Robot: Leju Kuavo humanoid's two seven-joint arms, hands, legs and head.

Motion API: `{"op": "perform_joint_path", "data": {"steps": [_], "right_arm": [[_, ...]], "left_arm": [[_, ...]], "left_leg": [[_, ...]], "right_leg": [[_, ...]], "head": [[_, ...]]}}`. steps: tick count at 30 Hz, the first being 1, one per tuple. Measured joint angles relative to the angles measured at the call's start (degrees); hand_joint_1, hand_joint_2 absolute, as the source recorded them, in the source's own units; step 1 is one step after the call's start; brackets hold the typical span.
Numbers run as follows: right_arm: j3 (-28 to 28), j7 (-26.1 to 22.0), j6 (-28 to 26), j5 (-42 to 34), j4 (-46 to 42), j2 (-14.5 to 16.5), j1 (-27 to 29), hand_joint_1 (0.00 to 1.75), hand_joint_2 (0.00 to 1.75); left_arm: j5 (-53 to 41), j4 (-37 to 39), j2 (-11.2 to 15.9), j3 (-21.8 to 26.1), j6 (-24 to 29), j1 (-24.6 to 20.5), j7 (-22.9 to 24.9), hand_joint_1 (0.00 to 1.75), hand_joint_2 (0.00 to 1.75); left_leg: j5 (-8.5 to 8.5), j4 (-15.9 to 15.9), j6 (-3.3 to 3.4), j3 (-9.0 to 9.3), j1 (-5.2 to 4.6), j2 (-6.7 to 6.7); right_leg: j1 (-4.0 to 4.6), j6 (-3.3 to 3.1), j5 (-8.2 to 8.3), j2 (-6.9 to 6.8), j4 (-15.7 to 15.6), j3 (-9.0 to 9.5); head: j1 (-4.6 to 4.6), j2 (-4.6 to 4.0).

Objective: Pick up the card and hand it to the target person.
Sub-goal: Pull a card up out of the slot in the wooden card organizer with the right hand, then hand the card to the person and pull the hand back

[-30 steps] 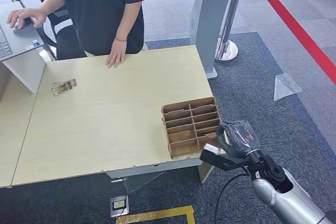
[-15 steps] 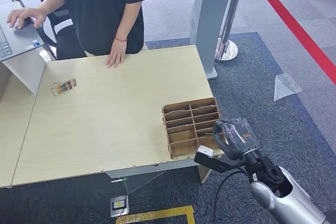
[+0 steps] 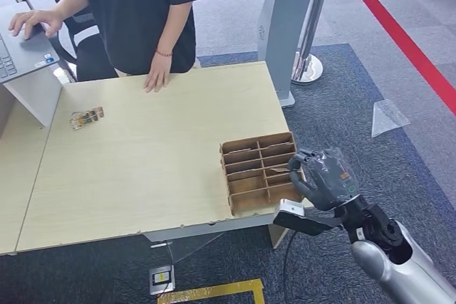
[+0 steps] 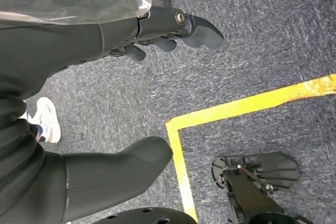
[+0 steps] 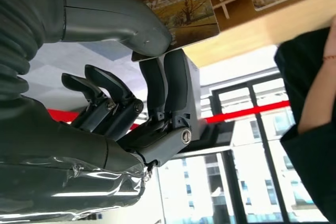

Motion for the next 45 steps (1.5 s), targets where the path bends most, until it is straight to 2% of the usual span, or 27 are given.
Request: {"op": "perform_joint_path", "data": {"steps": [5,8,16,19,23,31,34,39,40,43,44,45], "right_arm": [[-2.14,-0.56,-2.02,-2.25,-1.52,0.48,-2.14,1.75,1.75],[-1.00,0.09,-5.76,-0.50,1.09,2.42,-4.81,1.75,1.75],[8.26,9.97,-20.48,11.91,16.10,11.51,-14.83,1.75,1.75],[10.29,13.26,-23.56,16.07,22.07,14.95,-18.15,1.75,1.75],[12.81,15.79,-24.75,20.03,30.44,18.21,-23.67,1.75,1.75],[18.66,16.67,-24.63,24.70,51.32,26.09,-36.69,1.75,1.75],[20.07,17.23,-25.36,25.67,58.48,29.29,-40.42,1.75,1.75],[21.08,17.48,-25.56,25.72,65.13,32.08,-43.48,1.75,1.75],[21.26,17.27,-25.69,25.55,65.68,32.43,-43.85,1.45,1.75],[21.51,15.94,-24.98,24.17,64.47,32.72,-43.56,0.17,1.75],[21.50,15.45,-24.29,23.45,63.10,32.60,-42.99,0.03,1.75],[21.56,15.19,-23.72,23.07,61.89,32.43,-42.51,0.00,1.75]], "left_arm": [[-0.09,-0.01,-0.07,-0.18,0.03,0.01,-0.31,0.00,1.75],[-0.18,-0.02,-0.16,-0.25,0.18,0.01,-0.38,0.00,1.75],[-1.21,-0.09,-0.45,-1.30,0.81,-0.06,0.31,0.00,1.75],[-1.77,-0.13,-0.55,-1.82,0.89,-0.09,0.56,0.00,1.75],[-2.55,-0.14,-0.58,-2.69,0.78,-0.15,1.05,0.00,1.75],[-3.28,0.01,-0.65,-3.64,0.89,-0.22,2.19,0.00,1.75],[-3.18,0.09,-0.63,-3.55,1.17,-0.24,2.71,0.00,1.75],[-2.96,0.12,-0.50,-3.26,1.54,-0.25,3.44,0.00,1.75],[-2.83,0.12,-0.50,-3.12,1.69,-0.23,3.55,0.00,1.75],[-2.19,0.11,-0.47,-2.52,2.03,-0.18,3.73,0.00,1.75],[-1.86,0.10,-0.47,-2.21,2.17,-0.14,3.74,0.00,1.75],[-1.63,0.10,-0.47,-1.98,2.27,-0.12,3.73,0.00,1.75]], "left_leg": [[0.02,-0.01,-0.03,0.01,-0.01,0.03],[0.02,-0.04,-0.04,0.05,0.01,0.08],[0.09,-0.28,-0.05,0.29,0.10,0.42],[0.12,-0.33,-0.06,0.34,0.11,0.53],[0.10,-0.28,-0.01,0.30,0.12,0.53],[0.10,-0.25,-0.01,0.27,0.10,0.65],[0.11,-0.26,-0.02,0.28,0.09,0.70],[0.10,-0.21,0.01,0.22,0.09,0.48],[0.11,-0.21,0.01,0.21,0.09,0.45],[0.12,-0.19,0.01,0.17,0.09,0.35],[0.12,-0.19,0.01,0.16,0.09,0.32],[0.12,-0.20,0.01,0.16,0.09,0.29]], "right_leg": [[-0.01,0.01,0.03,0.04,0.00,-0.01],[0.01,0.01,0.07,0.09,-0.06,0.03],[0.09,0.00,0.26,0.43,-0.30,0.22],[0.11,-0.01,0.31,0.55,-0.35,0.25],[0.11,0.00,0.27,0.53,-0.29,0.24],[0.09,0.00,0.29,0.64,-0.18,0.18],[0.08,-0.01,0.30,0.69,-0.16,0.16],[0.08,0.00,0.22,0.47,-0.11,0.18],[0.07,0.00,0.21,0.44,-0.10,0.18],[0.07,0.01,0.20,0.35,-0.09,0.16],[0.07,0.01,0.19,0.32,-0.09,0.16],[0.07,0.01,0.18,0.29,-0.10,0.17]], "head": [[0.00,0.00],[0.00,0.00],[0.00,0.00],[0.00,0.00],[0.00,0.00],[0.00,0.00],[0.00,0.00],[0.00,0.00],[0.00,0.00],[0.00,0.00],[0.00,0.00],[0.00,0.00]]}}
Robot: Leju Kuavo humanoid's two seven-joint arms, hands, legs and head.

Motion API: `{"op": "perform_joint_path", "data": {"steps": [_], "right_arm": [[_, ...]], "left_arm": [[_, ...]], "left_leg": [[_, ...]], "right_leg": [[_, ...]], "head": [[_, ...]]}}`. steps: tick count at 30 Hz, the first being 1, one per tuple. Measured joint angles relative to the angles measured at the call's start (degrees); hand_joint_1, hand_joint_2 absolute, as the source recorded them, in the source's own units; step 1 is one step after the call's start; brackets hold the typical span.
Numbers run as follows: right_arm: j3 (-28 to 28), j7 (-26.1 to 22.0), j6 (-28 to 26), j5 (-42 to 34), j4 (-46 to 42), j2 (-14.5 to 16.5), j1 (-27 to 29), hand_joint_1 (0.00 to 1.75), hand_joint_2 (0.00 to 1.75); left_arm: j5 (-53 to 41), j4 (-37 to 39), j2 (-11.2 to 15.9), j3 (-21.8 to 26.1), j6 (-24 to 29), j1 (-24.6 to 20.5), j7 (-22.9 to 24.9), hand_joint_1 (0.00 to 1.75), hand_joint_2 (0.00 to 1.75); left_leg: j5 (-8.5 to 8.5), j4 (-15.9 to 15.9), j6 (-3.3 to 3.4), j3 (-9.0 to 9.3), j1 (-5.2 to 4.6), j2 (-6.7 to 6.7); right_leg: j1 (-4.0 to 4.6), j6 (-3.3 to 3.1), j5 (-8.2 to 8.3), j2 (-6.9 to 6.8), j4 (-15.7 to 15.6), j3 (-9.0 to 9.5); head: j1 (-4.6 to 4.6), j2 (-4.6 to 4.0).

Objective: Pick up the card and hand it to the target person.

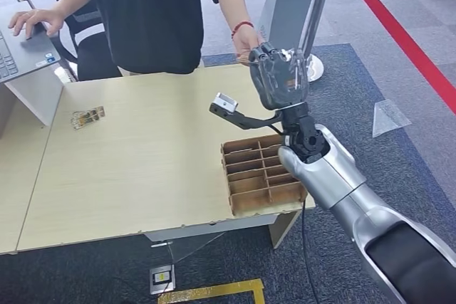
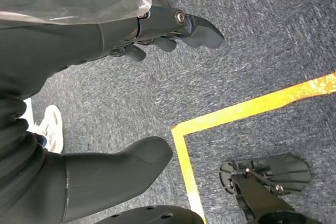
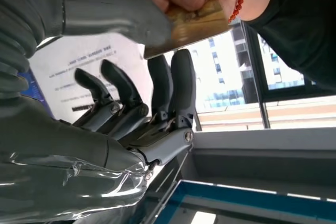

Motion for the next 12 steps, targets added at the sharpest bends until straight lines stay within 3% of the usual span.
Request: {"op": "perform_joint_path", "data": {"steps": [3,7,12], "right_arm": [[-1.01,-2.13,2.65,-4.62,-11.30,-2.48,4.92,0.00,1.75],[-3.23,-3.93,6.86,-11.67,-30.70,-8.30,13.89,0.00,1.75],[-6.94,-3.95,10.25,-18.12,-45.42,-14.65,22.54,0.00,1.75]], "left_arm": [[0.50,0.06,-0.03,0.63,0.08,0.04,0.35,0.00,1.75],[1.24,0.08,-0.06,2.08,0.08,0.13,0.07,0.00,1.75],[2.01,0.10,-0.13,3.17,0.15,0.21,-0.09,0.00,1.75]], "left_leg": [[0.01,0.00,-0.02,-0.01,0.01,-0.16],[0.02,0.06,0.02,-0.11,0.03,-0.51],[0.01,0.13,0.03,-0.15,0.02,-0.79]], "right_leg": [[0.01,0.00,-0.04,-0.15,-0.03,0.03],[0.04,0.02,-0.11,-0.50,-0.08,0.05],[0.03,0.04,-0.19,-0.77,-0.08,0.06]], "head": [[0.00,0.00],[0.00,0.00],[0.00,0.00]]}}
